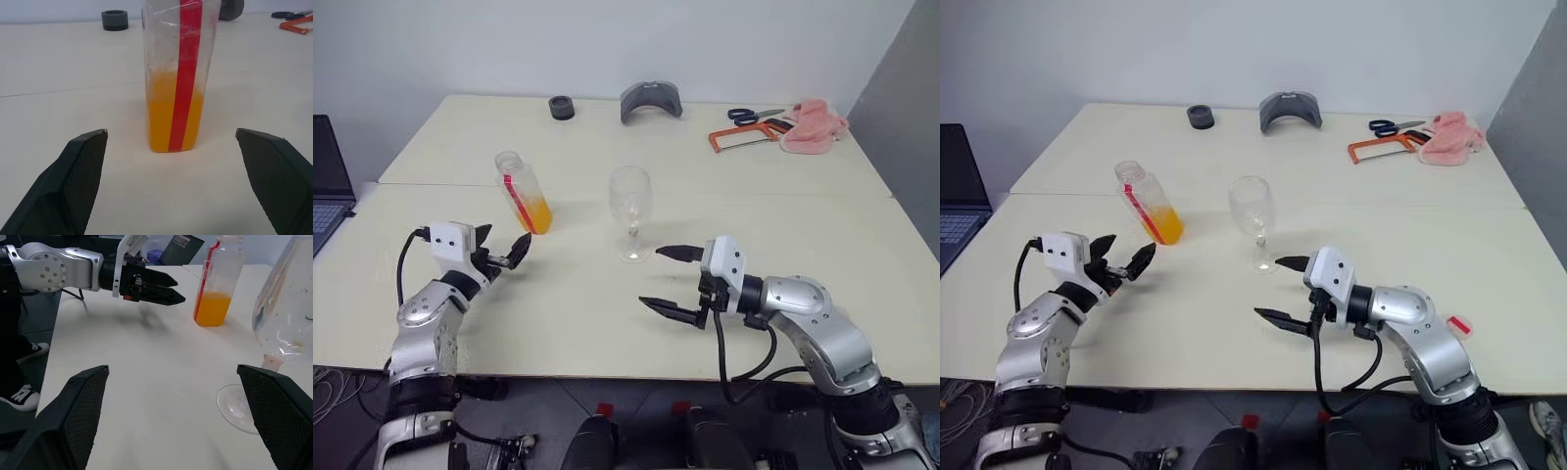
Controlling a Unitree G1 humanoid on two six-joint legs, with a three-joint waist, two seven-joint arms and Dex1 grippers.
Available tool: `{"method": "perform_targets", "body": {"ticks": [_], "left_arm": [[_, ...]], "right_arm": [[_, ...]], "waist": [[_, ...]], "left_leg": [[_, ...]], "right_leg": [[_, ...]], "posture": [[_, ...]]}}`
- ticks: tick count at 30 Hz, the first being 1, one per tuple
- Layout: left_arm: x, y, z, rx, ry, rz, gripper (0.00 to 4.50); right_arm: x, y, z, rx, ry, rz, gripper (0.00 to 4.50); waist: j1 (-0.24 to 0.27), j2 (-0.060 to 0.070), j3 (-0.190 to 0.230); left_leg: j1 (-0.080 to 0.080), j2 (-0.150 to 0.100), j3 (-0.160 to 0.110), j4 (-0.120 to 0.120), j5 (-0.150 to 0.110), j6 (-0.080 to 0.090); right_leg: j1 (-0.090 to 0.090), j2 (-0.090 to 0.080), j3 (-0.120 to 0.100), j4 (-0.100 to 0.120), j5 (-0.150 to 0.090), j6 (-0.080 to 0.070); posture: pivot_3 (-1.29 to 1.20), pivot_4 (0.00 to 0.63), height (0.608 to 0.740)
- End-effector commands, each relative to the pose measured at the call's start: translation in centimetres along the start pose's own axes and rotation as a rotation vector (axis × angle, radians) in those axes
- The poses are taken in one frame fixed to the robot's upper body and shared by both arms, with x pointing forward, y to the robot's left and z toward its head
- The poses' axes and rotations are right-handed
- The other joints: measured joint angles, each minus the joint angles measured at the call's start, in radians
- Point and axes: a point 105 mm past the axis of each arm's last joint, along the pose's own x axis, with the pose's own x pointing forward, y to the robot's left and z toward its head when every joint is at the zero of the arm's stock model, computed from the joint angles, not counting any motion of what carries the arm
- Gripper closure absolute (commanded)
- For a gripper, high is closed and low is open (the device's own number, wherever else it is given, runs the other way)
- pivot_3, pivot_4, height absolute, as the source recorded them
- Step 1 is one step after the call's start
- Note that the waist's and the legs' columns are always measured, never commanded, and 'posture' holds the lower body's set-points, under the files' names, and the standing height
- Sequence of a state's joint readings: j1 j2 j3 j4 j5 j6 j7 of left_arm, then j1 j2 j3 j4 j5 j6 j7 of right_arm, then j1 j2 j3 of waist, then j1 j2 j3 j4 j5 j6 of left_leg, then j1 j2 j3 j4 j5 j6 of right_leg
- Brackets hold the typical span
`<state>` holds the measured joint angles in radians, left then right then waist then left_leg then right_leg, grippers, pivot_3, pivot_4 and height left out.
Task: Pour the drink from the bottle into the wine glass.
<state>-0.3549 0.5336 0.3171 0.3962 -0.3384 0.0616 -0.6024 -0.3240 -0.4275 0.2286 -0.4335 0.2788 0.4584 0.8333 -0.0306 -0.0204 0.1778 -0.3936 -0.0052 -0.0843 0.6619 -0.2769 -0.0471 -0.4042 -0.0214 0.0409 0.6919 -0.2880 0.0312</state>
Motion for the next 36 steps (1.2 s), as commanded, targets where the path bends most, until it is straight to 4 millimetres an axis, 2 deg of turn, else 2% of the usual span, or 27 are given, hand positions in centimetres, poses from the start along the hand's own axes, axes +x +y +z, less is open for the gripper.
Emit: {"method": "perform_targets", "body": {"ticks": [1, 11, 19, 27, 32, 36], "left_arm": [[0.6, 0.5, 1.4, 0.054, -0.041, -0.021, 0.0], [2.6, 0.7, 2.2, 0.101, -0.067, -0.04, 0.0], [4.7, -0.3, 3.8, 0.147, -0.1, -0.062, 0.0], [6.0, -1.2, 5.2, 0.161, -0.127, -0.064, 0.0], [6.5, -0.9, 6.0, 0.126, -0.145, -0.031, 0.0], [6.6, -0.8, 6.0, 0.102, -0.142, -0.019, 0.87]], "right_arm": [[0.1, 0.4, 1.5, -0.046, -0.039, 0.017, 0.02], [0.2, 0.3, 2.4, -0.06, -0.074, 0.02, 0.02], [-0.1, -0.4, 5.3, -0.036, -0.198, 0.001, 0.02], [0.0, -0.4, 5.3, -0.032, -0.191, -0.006, 0.02], [0.1, -0.5, 5.3, -0.037, -0.186, -0.008, 0.02], [0.1, -0.5, 5.3, -0.039, -0.183, -0.012, 0.0]], "waist": [[0.0, 0.0, 0.0], [-0.001, 0.0, 0.0], [-0.001, 0.0, 0.0], [-0.001, 0.0, 0.0], [-0.003, 0.0, 0.0], [-0.003, 0.0, 0.0]], "left_leg": [[0.0, 0.0, 0.0, 0.0, 0.0, 0.0], [-0.001, -0.001, 0.0, 0.0, 0.0, 0.0], [-0.001, -0.001, -0.001, 0.001, 0.0, 0.0], [-0.002, -0.001, -0.001, 0.001, 0.0, 0.0], [-0.002, -0.001, -0.001, 0.001, 0.0, 0.0], [-0.001, -0.001, -0.001, 0.001, 0.0, 0.0]], "right_leg": [[0.0, 0.0, 0.0, 0.0, 0.0, 0.0], [0.0, 0.0, 0.0, 0.0, 0.0, 0.0], [-0.001, 0.0, -0.001, 0.0, 0.0, 0.0], [-0.001, 0.0, -0.001, 0.001, 0.0, 0.0], [-0.001, 0.0, -0.001, 0.001, 0.0, 0.0], [-0.001, 0.0, 0.0, 0.001, 0.0, 0.0]], "posture": [[0.0, 0.15, 0.74], [0.0, 0.15, 0.74], [0.0, 0.15, 0.74], [0.0, 0.15, 0.74], [0.0, 0.15, 0.74], [0.0, 0.15, 0.74]]}}
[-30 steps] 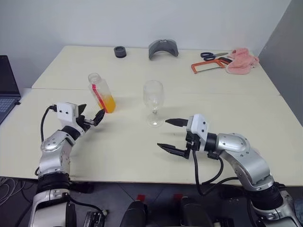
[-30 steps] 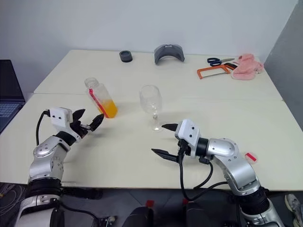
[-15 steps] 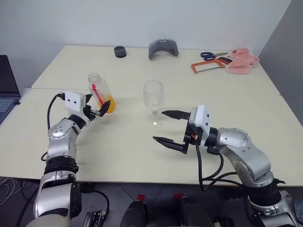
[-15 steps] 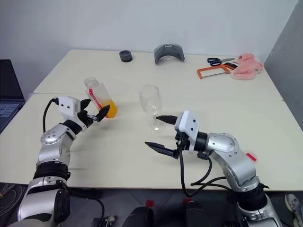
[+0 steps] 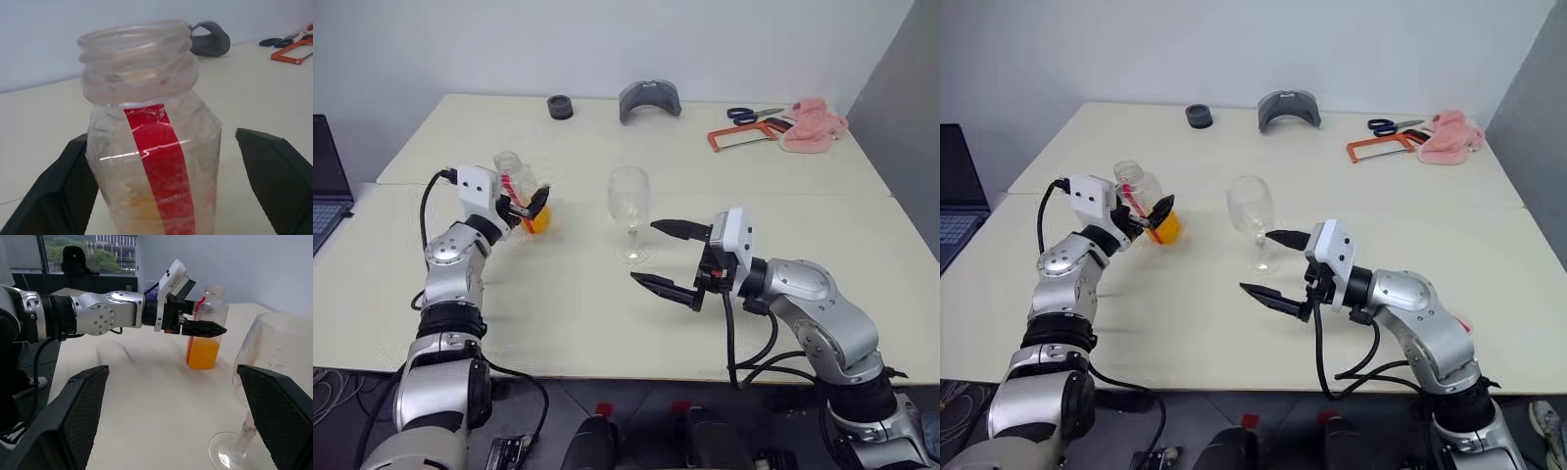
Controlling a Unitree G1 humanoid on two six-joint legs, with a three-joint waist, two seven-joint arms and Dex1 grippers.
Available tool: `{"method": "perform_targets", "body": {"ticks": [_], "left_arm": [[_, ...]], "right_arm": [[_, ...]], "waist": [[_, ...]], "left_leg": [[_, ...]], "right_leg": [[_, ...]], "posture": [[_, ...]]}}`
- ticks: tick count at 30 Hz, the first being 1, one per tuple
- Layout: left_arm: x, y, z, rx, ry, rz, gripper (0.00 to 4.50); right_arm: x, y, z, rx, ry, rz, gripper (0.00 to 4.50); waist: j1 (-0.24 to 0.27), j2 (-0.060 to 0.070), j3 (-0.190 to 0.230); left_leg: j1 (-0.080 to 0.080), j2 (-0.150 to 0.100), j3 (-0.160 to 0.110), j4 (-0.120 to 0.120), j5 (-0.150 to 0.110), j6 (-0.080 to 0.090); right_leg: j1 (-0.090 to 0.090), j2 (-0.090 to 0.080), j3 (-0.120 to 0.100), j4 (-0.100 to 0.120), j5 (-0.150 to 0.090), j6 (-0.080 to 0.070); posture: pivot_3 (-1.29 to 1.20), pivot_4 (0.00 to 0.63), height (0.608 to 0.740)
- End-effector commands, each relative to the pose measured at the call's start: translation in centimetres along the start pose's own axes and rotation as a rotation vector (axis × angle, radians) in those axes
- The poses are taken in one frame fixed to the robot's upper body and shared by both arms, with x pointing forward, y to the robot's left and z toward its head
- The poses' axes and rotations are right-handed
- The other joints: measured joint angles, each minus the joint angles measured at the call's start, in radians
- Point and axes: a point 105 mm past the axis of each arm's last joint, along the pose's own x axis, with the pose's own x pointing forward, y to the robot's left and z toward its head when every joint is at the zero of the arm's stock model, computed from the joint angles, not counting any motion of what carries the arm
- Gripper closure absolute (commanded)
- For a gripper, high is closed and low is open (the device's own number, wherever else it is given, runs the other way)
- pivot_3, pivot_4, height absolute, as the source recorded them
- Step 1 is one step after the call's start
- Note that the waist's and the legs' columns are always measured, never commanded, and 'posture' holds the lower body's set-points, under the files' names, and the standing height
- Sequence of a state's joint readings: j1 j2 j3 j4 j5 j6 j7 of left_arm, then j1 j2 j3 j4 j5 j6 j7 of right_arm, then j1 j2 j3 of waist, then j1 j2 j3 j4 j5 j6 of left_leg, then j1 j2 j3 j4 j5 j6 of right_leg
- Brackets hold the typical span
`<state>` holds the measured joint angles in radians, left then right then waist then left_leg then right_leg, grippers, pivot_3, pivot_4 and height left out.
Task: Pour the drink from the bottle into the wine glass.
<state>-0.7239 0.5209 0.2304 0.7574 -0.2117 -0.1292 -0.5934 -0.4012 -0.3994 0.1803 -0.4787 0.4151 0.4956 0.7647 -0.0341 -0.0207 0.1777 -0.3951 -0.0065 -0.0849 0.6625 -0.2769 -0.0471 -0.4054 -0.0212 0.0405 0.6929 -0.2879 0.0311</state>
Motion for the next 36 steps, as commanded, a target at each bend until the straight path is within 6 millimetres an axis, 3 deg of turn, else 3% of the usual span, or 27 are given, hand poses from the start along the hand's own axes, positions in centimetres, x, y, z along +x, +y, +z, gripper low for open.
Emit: {"method": "perform_targets", "body": {"ticks": [1, 5, 7, 11, 17, 30, 36], "left_arm": [[0.3, 0.5, 1.0, -0.015, -0.029, 0.024, 1.18], [0.2, 0.7, 1.1, -0.055, -0.036, 0.041, 2.41], [0.2, 0.4, 1.2, -0.067, -0.041, 0.035, 2.74], [0.6, -1.7, 2.8, -0.026, -0.089, -0.047, 2.79], [2.2, -5.7, 7.0, 0.241, -0.177, -0.209, 2.81], [4.1, -9.3, 11.3, 0.659, -0.336, -0.346, 2.81], [4.0, -9.7, 11.6, 0.816, -0.388, -0.387, 2.81]], "right_arm": [[0.1, 0.4, 1.3, -0.043, -0.032, 0.014, 0.0], [0.1, 0.3, 1.3, -0.046, -0.033, 0.009, 0.0], [0.0, 0.3, 1.4, -0.049, -0.036, 0.005, 0.0], [-0.3, -0.2, 2.1, -0.051, -0.053, -0.017, 0.0], [-1.4, -1.8, 3.3, -0.028, -0.073, -0.099, 0.0], [-2.1, -3.9, 3.3, 0.007, -0.065, -0.237, 0.0], [-2.3, -4.4, 3.2, -0.003, -0.053, -0.266, 0.0]], "waist": [[0.0, 0.0, 0.0], [0.001, 0.0, 0.0], [0.001, 0.0, 0.0], [0.002, 0.0, 0.0], [0.004, -0.001, 0.0], [0.0, -0.001, 0.0], [0.0, -0.001, 0.0]], "left_leg": [[0.0, 0.0, 0.0, 0.0, 0.0, 0.0], [0.0, 0.0, 0.0, 0.0, 0.0, 0.0], [0.0, 0.0, 0.0, 0.0, 0.0, 0.0], [-0.001, 0.0, -0.001, 0.0, 0.0, 0.0], [-0.003, 0.0, -0.002, 0.002, 0.001, -0.002], [-0.003, -0.001, 0.001, 0.001, 0.0, 0.0], [-0.003, -0.001, 0.002, 0.001, 0.0, 0.0]], "right_leg": [[0.0, 0.0, 0.0, 0.0, 0.0, 0.0], [0.0, 0.0, 0.0, 0.0, 0.0, 0.0], [0.0, 0.0, 0.0, 0.0, 0.0, 0.0], [0.0, -0.001, 0.0, 0.0, 0.0, 0.0], [-0.001, -0.002, -0.001, 0.0, 0.0, 0.0], [-0.001, 0.0, 0.0, 0.0, 0.0, 0.0], [-0.001, 0.0, 0.0, 0.0, 0.0, 0.0]], "posture": [[0.0, 0.15, 0.74], [0.0, 0.15, 0.74], [0.0, 0.15, 0.74], [0.0, 0.15, 0.74], [0.0, 0.15, 0.74], [0.0, 0.15, 0.74], [0.0, 0.15, 0.74]]}}
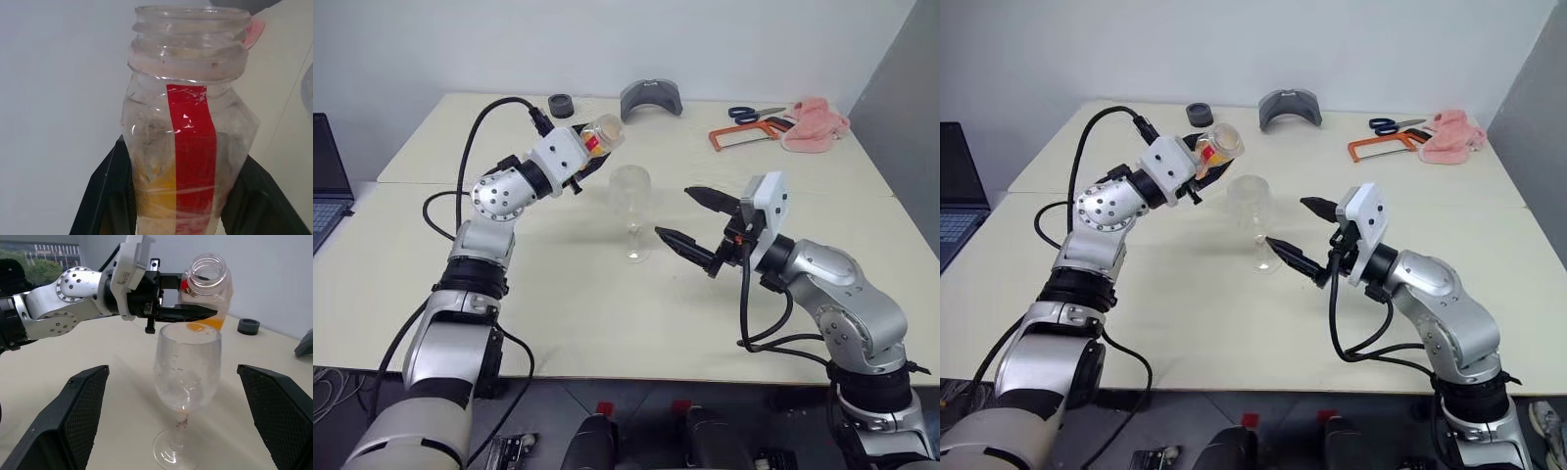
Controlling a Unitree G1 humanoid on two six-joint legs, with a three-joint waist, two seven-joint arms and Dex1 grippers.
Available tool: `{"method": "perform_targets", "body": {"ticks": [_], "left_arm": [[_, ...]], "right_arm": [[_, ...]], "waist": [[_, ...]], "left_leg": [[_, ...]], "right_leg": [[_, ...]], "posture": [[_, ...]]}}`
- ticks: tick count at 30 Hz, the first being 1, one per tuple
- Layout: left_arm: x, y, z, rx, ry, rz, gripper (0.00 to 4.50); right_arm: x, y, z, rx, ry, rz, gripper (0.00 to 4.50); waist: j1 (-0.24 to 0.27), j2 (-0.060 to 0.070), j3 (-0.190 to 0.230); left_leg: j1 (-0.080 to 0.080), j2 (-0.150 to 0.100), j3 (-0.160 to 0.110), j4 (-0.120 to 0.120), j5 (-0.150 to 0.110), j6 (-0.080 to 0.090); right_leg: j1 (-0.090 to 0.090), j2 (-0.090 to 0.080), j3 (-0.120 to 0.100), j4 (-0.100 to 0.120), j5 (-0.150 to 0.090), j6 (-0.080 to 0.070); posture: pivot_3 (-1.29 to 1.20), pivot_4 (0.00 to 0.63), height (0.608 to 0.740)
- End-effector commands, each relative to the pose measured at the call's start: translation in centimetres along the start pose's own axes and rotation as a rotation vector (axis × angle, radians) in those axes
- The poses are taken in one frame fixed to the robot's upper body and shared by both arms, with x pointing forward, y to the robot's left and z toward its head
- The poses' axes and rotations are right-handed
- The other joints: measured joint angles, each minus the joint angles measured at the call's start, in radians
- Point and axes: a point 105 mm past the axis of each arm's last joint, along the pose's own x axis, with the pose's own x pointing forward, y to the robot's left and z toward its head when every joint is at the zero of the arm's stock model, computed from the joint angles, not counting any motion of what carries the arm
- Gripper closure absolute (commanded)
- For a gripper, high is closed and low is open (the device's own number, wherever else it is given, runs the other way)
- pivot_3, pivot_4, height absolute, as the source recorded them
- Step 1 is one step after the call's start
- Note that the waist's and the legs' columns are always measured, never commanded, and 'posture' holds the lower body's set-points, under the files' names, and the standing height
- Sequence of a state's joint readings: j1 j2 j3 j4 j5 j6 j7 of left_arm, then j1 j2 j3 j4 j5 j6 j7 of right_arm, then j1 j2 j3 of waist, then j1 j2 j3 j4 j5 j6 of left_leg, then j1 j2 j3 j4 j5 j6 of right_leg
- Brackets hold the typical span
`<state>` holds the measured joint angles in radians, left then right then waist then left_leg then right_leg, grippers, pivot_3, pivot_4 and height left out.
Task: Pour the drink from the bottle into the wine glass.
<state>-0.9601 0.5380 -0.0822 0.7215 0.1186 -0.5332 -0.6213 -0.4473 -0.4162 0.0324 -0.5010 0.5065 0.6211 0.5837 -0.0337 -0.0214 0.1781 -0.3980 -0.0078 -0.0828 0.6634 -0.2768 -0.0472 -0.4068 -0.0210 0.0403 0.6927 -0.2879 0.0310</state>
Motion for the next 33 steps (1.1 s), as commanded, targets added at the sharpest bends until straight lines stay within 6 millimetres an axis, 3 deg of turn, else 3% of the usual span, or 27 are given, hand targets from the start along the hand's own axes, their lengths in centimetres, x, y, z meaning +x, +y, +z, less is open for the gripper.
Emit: {"method": "perform_targets", "body": {"ticks": [1, 11, 33], "left_arm": [[0.1, 1.1, 1.7, 0.144, -0.068, -0.005, 2.81], [-0.2, 1.3, 2.0, 0.416, -0.088, -0.041, 2.81], [0.3, 2.4, 2.6, 0.646, -0.094, -0.018, 2.82]], "right_arm": [[-0.2, -0.3, 1.3, -0.041, -0.037, -0.014, 0.0], [-0.1, -0.4, 0.9, -0.045, -0.018, -0.018, 0.0], [-0.1, -0.4, 0.0, -0.05, 0.02, -0.043, 0.0]], "waist": [[0.0, 0.0, 0.0], [0.0, 0.0, 0.0], [0.0, 0.0, 0.0]], "left_leg": [[0.0, 0.0, 0.0, 0.0, 0.0, 0.0], [0.0, 0.0, 0.001, 0.0, 0.0, 0.0], [-0.001, -0.001, 0.002, 0.0, 0.0, 0.0]], "right_leg": [[0.0, 0.0, 0.0, 0.0, 0.0, 0.0], [0.0, 0.0, 0.0, 0.0, 0.0, 0.0], [-0.001, 0.0, 0.0, 0.002, 0.0, 0.0]], "posture": [[0.0, 0.15, 0.74], [0.0, 0.15, 0.74], [0.0, 0.15, 0.74]]}}
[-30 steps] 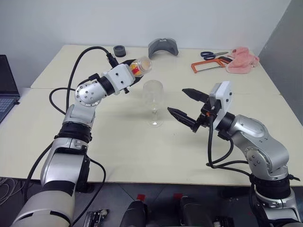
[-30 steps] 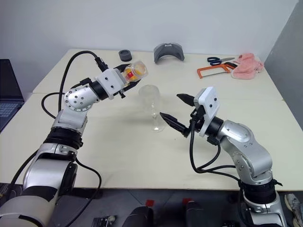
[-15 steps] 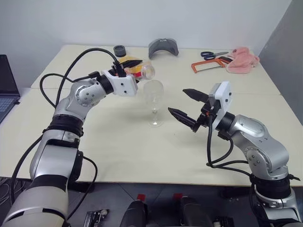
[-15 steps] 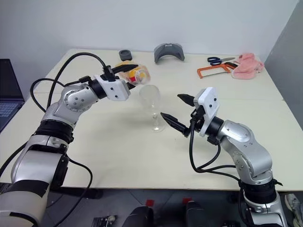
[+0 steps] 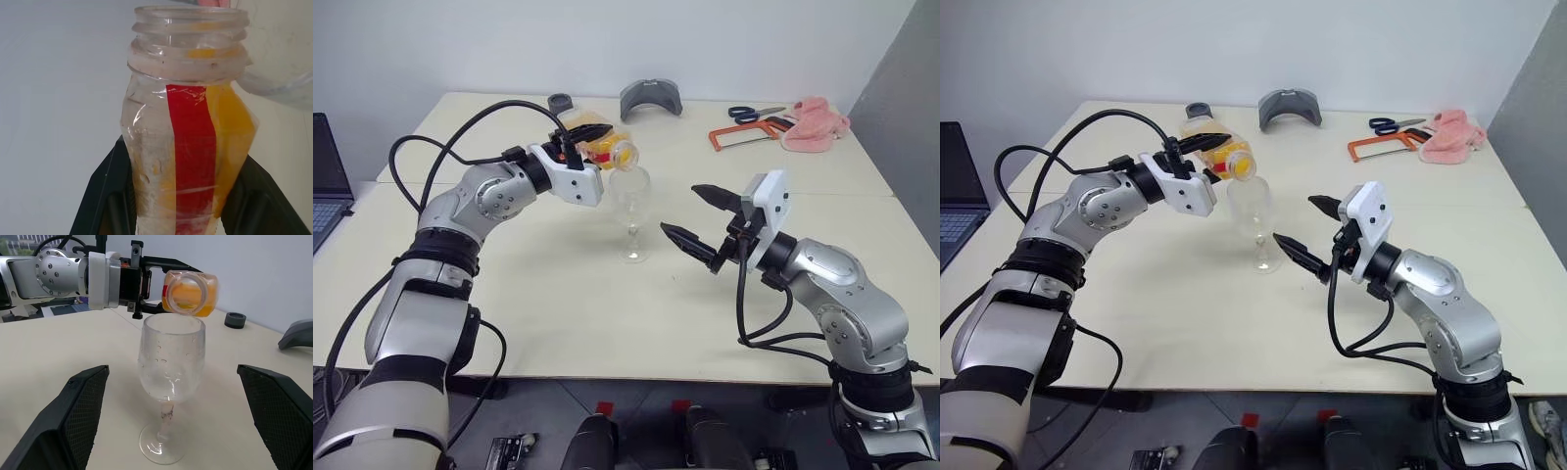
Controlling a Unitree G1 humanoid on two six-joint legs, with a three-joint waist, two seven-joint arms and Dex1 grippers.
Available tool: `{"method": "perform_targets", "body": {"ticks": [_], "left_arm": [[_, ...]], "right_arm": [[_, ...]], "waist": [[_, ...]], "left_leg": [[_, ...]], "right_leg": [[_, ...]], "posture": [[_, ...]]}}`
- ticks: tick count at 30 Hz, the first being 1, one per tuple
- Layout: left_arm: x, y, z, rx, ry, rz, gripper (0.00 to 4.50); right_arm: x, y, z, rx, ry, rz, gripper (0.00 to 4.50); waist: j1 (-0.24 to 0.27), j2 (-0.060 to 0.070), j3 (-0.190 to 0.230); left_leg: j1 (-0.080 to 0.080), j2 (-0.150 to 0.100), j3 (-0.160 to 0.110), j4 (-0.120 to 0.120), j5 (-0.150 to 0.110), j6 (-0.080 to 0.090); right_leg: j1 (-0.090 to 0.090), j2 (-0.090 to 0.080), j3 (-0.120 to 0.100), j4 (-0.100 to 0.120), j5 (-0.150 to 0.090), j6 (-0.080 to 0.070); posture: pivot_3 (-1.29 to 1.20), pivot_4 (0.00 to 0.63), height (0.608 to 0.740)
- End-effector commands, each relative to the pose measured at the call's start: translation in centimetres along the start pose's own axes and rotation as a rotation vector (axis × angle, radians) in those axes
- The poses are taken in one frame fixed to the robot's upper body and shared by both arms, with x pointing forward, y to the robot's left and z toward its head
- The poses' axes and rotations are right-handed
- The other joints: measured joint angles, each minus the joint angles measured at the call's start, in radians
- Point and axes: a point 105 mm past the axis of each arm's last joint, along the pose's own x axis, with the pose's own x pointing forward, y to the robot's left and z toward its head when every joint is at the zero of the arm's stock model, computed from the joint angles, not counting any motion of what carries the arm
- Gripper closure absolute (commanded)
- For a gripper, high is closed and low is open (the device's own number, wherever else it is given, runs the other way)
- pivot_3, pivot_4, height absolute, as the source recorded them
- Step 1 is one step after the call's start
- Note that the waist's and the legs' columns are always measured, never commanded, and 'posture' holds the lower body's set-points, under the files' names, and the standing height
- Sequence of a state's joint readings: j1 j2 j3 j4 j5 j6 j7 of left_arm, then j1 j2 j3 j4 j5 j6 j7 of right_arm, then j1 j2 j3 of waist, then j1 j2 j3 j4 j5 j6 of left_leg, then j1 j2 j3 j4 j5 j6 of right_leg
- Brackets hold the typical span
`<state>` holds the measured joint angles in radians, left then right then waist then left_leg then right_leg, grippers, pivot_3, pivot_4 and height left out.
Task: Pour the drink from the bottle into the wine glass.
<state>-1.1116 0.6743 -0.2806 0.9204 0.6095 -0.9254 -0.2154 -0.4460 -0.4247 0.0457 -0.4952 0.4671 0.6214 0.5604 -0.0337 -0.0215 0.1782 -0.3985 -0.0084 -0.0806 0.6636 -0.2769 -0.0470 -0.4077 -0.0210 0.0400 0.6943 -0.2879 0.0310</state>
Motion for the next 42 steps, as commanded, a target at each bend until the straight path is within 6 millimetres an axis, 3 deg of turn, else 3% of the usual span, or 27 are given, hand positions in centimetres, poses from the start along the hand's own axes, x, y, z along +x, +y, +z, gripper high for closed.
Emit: {"method": "perform_targets", "body": {"ticks": [1, 42], "left_arm": [[0.0, 3.0, 0.1, 0.067, -0.012, 0.08, 2.82], [-0.6, 4.1, -1.2, 0.234, 0.022, 0.071, 2.82]], "right_arm": [[-0.1, 0.0, 0.5, -0.024, -0.013, -0.005, 0.0], [-0.5, 0.4, -0.1, -0.013, -0.006, 0.02, 0.0]], "waist": [[0.0, 0.0, 0.0], [0.0, 0.0, 0.0]], "left_leg": [[0.0, 0.0, 0.0, 0.0, 0.0, 0.0], [0.0, 0.0, 0.001, 0.0, 0.0, 0.0]], "right_leg": [[0.0, 0.0, 0.0, 0.0, 0.0, 0.0], [-0.001, 0.0, 0.0, 0.002, 0.0, 0.0]], "posture": [[0.0, 0.15, 0.74], [0.0, 0.15, 0.74]]}}
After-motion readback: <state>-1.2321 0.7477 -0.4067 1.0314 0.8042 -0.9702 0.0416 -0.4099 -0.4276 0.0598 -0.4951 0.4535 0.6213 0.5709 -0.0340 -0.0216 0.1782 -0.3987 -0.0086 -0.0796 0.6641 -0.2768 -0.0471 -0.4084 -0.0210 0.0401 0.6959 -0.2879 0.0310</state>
